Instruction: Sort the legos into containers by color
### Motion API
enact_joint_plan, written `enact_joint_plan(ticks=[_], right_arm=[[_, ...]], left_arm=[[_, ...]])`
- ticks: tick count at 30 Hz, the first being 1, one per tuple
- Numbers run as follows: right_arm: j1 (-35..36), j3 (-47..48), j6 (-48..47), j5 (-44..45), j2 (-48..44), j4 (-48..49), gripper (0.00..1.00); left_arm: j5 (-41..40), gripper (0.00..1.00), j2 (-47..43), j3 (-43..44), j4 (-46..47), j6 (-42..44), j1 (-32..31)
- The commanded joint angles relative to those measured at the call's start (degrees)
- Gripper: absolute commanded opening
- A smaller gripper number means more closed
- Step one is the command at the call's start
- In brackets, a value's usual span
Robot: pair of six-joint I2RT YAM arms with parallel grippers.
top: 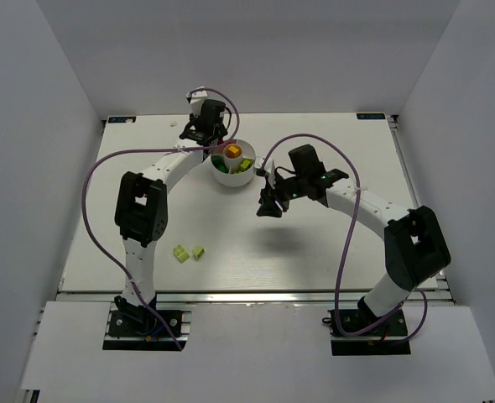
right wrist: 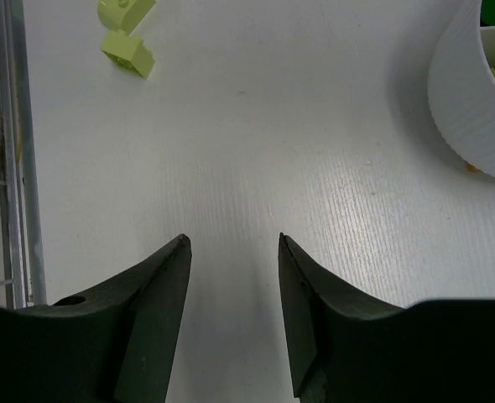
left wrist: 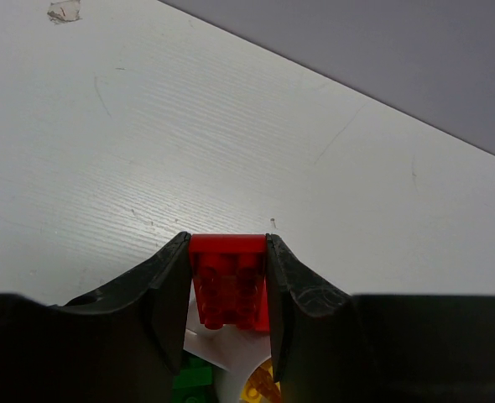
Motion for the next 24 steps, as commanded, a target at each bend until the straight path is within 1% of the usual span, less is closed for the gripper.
enact_joint_plan(ticks=[1, 20, 24], right_arm=[[-0.45, -0.52, 0.61, -0.36, -1.54, 0.57, 0.52], [-0.63, -0.78, 0.87, -0.53, -1.63, 1.01, 0.53], [-0.72, -0.96, 0.96, -0.62, -1.63, 1.01, 0.53]], left_arm=[[-0.34, 0.0, -1.06, 1.61, -0.68, -0.51, -0.75], [-1.83, 0.0, -0.36, 0.37, -1.82, -0.95, -1.54], [-1.65, 0.04, -0.1, 0.46, -1.91, -1.13, -1.54]])
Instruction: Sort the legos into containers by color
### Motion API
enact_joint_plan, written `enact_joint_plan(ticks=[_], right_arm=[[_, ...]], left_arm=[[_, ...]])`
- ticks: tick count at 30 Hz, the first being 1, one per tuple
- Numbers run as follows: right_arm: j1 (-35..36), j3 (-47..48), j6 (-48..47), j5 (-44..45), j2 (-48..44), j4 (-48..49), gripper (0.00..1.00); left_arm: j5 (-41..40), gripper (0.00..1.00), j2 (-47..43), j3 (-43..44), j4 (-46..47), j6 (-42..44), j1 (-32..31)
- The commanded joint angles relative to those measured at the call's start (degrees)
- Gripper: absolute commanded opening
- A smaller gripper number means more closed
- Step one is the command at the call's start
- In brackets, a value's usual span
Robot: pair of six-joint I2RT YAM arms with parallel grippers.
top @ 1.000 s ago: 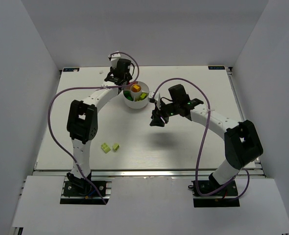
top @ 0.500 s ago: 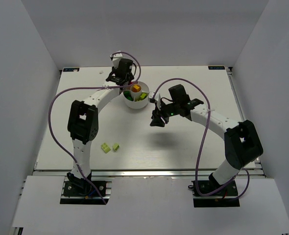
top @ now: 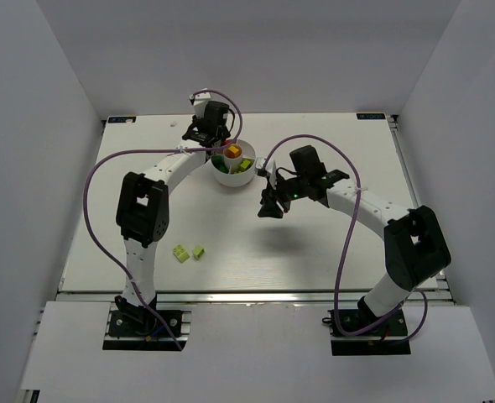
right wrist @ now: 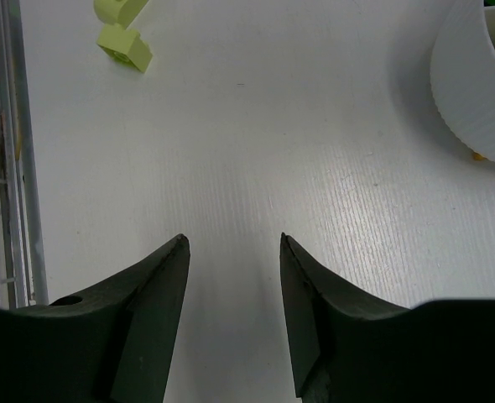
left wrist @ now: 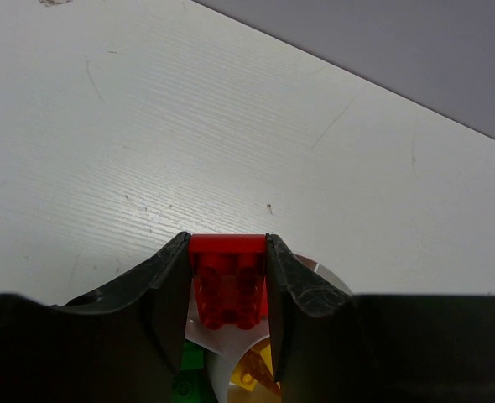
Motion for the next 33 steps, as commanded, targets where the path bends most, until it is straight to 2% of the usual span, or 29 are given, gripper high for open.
enact_joint_plan(ticks=[1, 2, 3, 7, 14, 20, 30, 33], right_arm=[[-0.26, -0.2, 0.5, -0.62, -1.63, 0.99, 0.53], [-0.26, -0.2, 0.5, -0.62, -1.72, 0.99, 0.53], [-0.26, -0.11, 0.5, -0.62, -1.63, 0.99, 0.53], [-0.35, -0.11, 0.5, -0.53, -1.72, 0.99, 0.53], [-0.43, -0.28, 0.5, -0.71, -1.81, 0.99, 0.54], [-0.43, -0.28, 0.59, -0.62, -1.89, 0.99, 0.54], [-0.43, -0.46, 0.5, -0.71, -1.89, 0.9, 0.54], [-0.43, -0.37, 0.5, -0.62, -1.89, 0.99, 0.54]], left_arm=[[-1.22, 0.06, -0.01, 0.46, -0.68, -0.43, -0.43], [-1.22, 0.08, 0.08, 0.46, -0.77, -0.51, -0.43], [-1.3, 0.14, 0.08, 0.38, -1.03, -0.78, -0.43], [-1.39, 0.24, 0.17, 0.38, -1.39, -0.96, -0.43], [-1.66, 0.39, 0.17, 0.37, -1.74, -1.04, -0.43], [-1.48, 0.47, 0.17, 0.29, -2.0, -1.13, -0.43], [-1.3, 0.52, -0.01, 0.2, -2.44, -1.48, -0.43], [-1.39, 0.57, -0.27, 0.29, -2.62, -1.48, -0.43]])
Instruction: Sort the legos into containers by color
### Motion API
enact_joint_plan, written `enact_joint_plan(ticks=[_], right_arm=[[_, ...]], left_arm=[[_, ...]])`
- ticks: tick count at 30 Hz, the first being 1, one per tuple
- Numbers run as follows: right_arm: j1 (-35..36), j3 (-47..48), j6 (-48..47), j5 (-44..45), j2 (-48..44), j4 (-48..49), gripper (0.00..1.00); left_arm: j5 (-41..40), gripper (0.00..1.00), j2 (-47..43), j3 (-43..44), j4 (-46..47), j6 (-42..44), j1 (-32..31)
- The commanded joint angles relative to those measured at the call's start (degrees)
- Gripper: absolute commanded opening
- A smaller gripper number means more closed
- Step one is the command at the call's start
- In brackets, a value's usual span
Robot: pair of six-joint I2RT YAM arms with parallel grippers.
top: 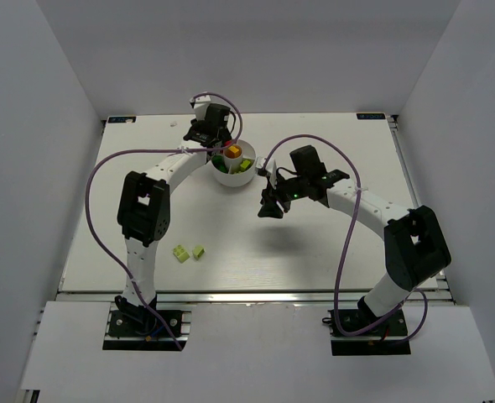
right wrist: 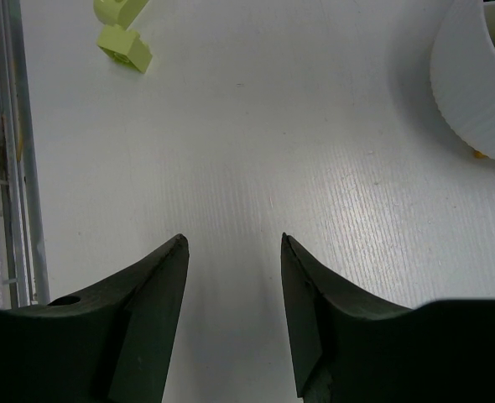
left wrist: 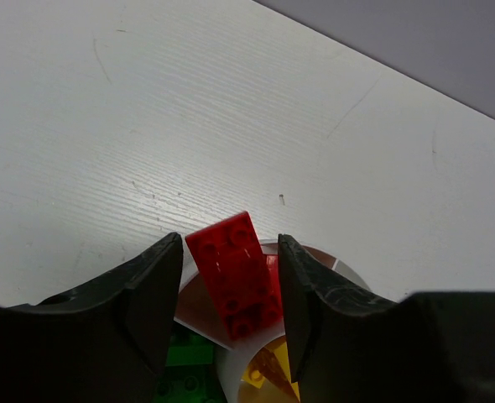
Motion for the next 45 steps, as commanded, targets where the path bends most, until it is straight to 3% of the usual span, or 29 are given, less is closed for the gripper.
enact_joint_plan(ticks=[1, 34, 37, 38, 41, 45], right_arm=[[-0.28, -0.35, 0.06, -0.69, -1.98, 1.07, 0.54], [-0.37, 0.18, -0.11, -1.13, -1.98, 0.72, 0.54], [-0.37, 0.09, -0.11, -1.04, -1.98, 0.63, 0.54], [-0.37, 0.09, -0.11, -1.04, -1.98, 0.63, 0.54], [-0.46, 0.09, -0.11, -1.04, -1.98, 0.63, 0.54], [-0.37, 0.09, -0.11, -1.04, -1.89, 0.63, 0.54]], left_arm=[[-0.78, 0.59, -1.19, 0.16, -0.82, -0.21, -0.36], [-0.33, 0.65, -11.91, -3.1, 3.05, 0.75, -0.27], [-3.59, 0.5, -12.35, -3.18, 0.59, -0.21, 0.95], [-3.94, 0.3, -12.27, -3.27, -0.29, -0.65, 1.39], [-2.19, 0.08, -11.65, -3.19, -2.84, -2.58, 4.29], [5.96, 0.04, -10.16, -3.36, -2.76, -3.38, 8.07]])
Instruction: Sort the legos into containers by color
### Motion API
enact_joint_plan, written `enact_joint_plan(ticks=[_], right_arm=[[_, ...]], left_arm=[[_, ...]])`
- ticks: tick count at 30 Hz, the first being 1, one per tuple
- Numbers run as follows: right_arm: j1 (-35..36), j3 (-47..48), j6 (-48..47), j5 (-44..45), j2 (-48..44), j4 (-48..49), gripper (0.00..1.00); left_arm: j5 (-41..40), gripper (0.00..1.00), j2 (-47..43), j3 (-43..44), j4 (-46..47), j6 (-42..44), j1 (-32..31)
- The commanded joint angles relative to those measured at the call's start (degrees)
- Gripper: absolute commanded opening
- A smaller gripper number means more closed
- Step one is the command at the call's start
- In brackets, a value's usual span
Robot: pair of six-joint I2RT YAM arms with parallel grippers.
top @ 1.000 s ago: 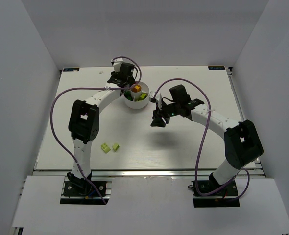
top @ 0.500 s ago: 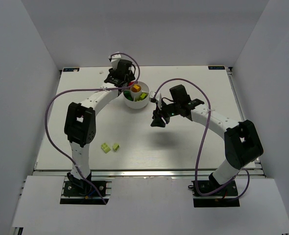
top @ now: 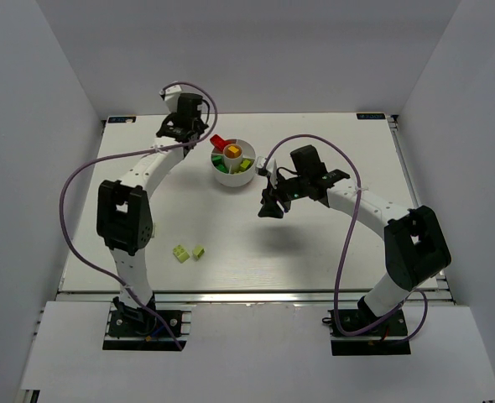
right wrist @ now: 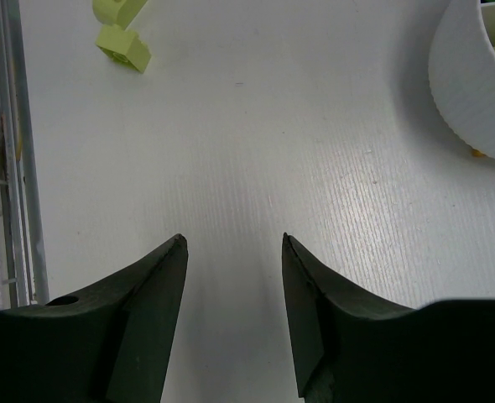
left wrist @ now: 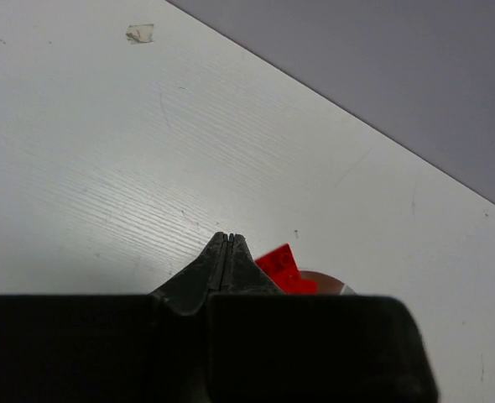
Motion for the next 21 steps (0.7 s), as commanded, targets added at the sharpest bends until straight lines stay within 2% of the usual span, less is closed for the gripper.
enact_joint_plan(ticks=[1, 7, 15, 21], right_arm=[[-0.19, 0.09, -0.09, -0.99, -1.98, 0.55, 0.54], [-0.19, 0.09, -0.27, -0.73, -2.07, 0.28, 0.54], [-0.28, 0.27, -0.35, -0.47, -1.89, 0.11, 0.55], [-0.54, 0.44, -0.62, -0.47, -1.89, -0.16, 0.55]], left_arm=[[9.22, 0.04, -0.52, 0.53, -1.01, -1.63, 4.48], [21.47, 0.07, 2.91, 1.23, 2.06, -4.18, 9.15], [38.06, 0.13, 7.39, 0.71, 8.2, -6.55, 11.44], [43.1, 0.21, 9.5, -2.37, 14.18, -8.22, 13.9]])
